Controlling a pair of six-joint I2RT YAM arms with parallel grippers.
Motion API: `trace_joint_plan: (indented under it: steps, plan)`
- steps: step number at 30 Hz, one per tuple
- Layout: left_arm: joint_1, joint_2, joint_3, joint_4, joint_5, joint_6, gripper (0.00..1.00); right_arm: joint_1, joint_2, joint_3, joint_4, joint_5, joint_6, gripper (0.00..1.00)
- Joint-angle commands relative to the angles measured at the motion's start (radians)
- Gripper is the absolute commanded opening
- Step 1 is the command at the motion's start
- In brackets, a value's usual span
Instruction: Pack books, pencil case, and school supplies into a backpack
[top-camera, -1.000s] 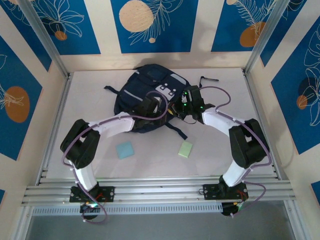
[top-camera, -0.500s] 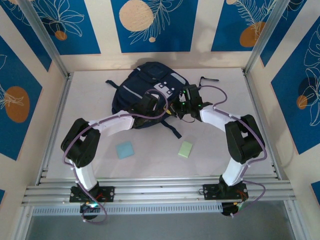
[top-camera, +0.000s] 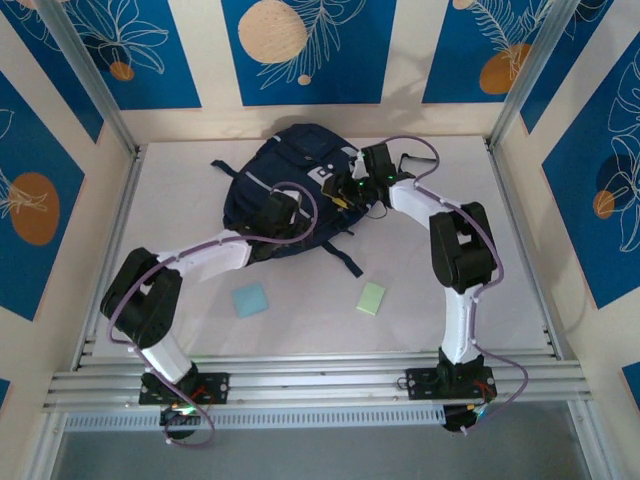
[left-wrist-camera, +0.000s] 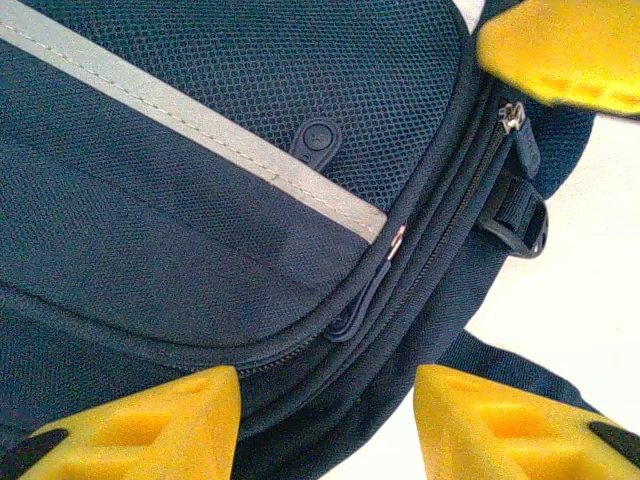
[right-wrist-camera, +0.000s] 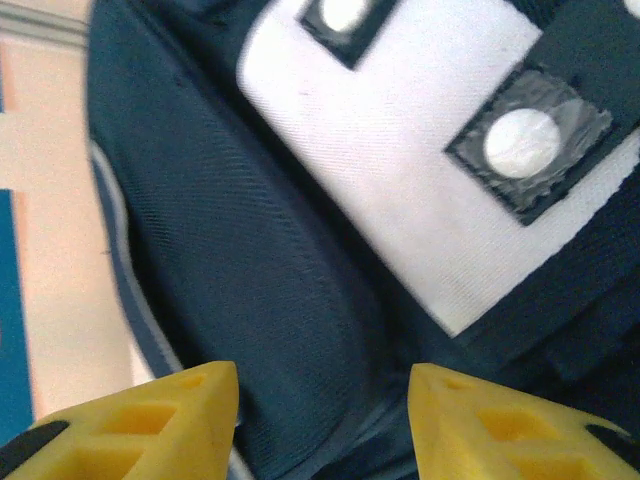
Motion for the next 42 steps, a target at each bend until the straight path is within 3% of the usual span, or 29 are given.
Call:
trace_joint_plan:
  steps: [1,6,14,21,32,42]
  plan:
    - [0.015,-0.016,0.006,0.025,0.046,-0.032,0.49,0.009,0.052,0.064,-0.056,-0.029,-0.106,0.50]
    - [0.023,-0.003,0.010,0.022,0.052,-0.036,0.49,0.025,0.091,0.091,-0.001,-0.132,-0.107,0.45]
    - [0.027,0.023,0.036,0.032,0.026,0.046,0.51,0.043,0.080,0.075,0.005,-0.167,-0.046,0.00]
    - [0.028,0.082,0.077,-0.036,-0.113,0.042,0.52,0.048,0.021,0.012,0.072,-0.210,0.087,0.00]
    - [0.026,0.080,-0.002,-0.076,-0.030,-0.148,0.49,0.049,0.003,0.017,0.080,-0.200,0.161,0.00]
    - [0.017,0.055,-0.007,-0.130,-0.015,-0.177,0.49,0.054,0.006,0.011,0.097,-0.184,0.185,0.00]
